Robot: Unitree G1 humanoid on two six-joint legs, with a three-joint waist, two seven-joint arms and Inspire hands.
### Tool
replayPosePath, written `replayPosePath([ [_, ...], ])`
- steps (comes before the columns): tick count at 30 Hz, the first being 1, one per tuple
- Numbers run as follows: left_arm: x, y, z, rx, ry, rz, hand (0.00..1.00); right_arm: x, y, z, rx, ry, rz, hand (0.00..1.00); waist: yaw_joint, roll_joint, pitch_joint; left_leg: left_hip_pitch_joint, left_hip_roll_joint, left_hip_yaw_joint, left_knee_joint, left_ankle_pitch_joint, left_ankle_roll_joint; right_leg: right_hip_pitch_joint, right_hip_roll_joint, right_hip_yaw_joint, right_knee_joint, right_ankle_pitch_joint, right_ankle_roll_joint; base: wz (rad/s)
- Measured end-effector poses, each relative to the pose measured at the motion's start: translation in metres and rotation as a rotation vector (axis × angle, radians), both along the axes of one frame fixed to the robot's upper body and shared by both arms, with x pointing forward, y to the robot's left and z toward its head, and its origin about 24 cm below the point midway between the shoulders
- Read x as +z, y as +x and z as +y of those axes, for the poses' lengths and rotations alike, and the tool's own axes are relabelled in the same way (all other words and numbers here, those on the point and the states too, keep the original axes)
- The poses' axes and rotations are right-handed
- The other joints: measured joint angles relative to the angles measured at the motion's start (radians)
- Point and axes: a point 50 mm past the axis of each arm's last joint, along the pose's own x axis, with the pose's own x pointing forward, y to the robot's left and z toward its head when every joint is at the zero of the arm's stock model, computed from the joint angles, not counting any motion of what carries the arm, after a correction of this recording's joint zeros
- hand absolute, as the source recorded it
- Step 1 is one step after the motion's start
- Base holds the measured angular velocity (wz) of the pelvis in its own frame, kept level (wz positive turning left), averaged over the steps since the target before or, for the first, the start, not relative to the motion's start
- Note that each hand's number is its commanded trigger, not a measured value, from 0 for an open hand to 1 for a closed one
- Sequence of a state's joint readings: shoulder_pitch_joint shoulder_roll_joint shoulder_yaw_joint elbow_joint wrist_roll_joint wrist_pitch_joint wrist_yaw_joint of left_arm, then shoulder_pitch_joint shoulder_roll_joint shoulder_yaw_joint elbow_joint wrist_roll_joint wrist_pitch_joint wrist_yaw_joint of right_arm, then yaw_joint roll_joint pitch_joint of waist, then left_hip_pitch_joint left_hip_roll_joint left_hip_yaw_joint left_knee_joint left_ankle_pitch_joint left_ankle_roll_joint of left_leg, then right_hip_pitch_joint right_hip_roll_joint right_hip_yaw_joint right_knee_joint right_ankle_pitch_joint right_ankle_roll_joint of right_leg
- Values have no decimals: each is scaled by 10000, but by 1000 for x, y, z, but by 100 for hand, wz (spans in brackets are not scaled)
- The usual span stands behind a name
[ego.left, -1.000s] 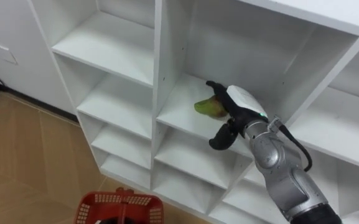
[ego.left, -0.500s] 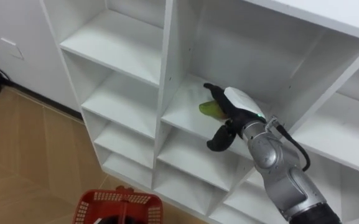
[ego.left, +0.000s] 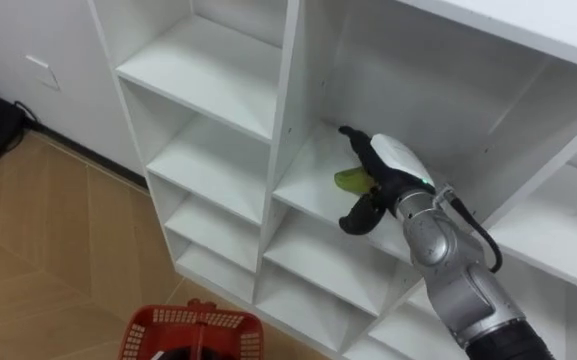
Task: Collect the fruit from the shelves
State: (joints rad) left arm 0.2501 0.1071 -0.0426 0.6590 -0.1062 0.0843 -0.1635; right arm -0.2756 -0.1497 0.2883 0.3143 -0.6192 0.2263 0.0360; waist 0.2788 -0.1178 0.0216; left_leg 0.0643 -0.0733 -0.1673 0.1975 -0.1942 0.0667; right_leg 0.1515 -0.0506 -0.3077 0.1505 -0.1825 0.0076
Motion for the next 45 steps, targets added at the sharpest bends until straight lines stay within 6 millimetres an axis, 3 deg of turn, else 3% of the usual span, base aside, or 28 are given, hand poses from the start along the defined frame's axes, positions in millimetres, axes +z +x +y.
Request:
replayPosePath([
  [15, 2, -5, 3, 80, 72, -30, 100, 10, 6, 2, 69, 303, -315, 0, -16, -117, -64, 30, -24, 20, 2, 11, 20, 82, -12, 46, 8, -8, 13, 0],
  [31, 2, -6, 5, 225, 32, -47, 100, 9, 6, 2, 106, 307, -209, 0, -45, -73, -18, 23, -59, -24, -8, 20, 38, 79, 1, 9, 4, -8, 14, 0],
  [45, 3, -8, 14, 467, 244, -38, 100, -19, 0, -7, -175, -32, 943, 0, 96, -313, 10, -7, -62, -63, 6, 20, 39, 77, -10, -244, 10, -8, 15, 0],
])
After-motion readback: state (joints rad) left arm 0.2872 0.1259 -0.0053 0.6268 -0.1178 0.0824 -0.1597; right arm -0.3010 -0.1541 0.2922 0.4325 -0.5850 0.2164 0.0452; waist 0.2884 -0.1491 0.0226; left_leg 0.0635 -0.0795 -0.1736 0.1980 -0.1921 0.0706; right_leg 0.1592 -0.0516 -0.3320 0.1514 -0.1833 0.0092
